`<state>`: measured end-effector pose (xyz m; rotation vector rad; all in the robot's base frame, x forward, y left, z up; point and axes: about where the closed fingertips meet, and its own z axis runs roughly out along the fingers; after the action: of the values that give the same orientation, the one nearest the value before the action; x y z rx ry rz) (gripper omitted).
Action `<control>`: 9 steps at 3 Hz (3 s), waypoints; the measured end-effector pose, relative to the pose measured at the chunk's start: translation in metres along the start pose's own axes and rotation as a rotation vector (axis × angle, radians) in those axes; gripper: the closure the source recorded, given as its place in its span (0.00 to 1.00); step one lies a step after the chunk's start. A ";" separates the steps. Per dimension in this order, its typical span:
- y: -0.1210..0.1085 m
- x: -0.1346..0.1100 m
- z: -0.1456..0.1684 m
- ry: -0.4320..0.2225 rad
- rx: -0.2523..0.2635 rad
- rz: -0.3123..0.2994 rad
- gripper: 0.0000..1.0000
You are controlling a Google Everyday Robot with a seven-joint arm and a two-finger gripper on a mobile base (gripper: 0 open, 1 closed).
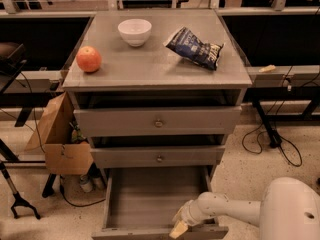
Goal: Close bottom drawer
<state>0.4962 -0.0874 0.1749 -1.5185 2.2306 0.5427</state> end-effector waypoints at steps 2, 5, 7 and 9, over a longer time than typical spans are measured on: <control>0.006 0.001 -0.003 -0.006 -0.001 0.003 0.15; 0.006 0.005 -0.003 -0.016 -0.002 -0.014 0.00; -0.013 0.025 -0.014 -0.009 0.043 -0.079 0.00; -0.030 0.032 -0.007 0.109 0.076 -0.106 0.42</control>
Offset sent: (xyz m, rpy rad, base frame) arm 0.0181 0.0021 0.0479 0.0704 -0.0163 -0.0478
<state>0.5123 -0.1268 0.1615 -1.6516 2.2085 0.3475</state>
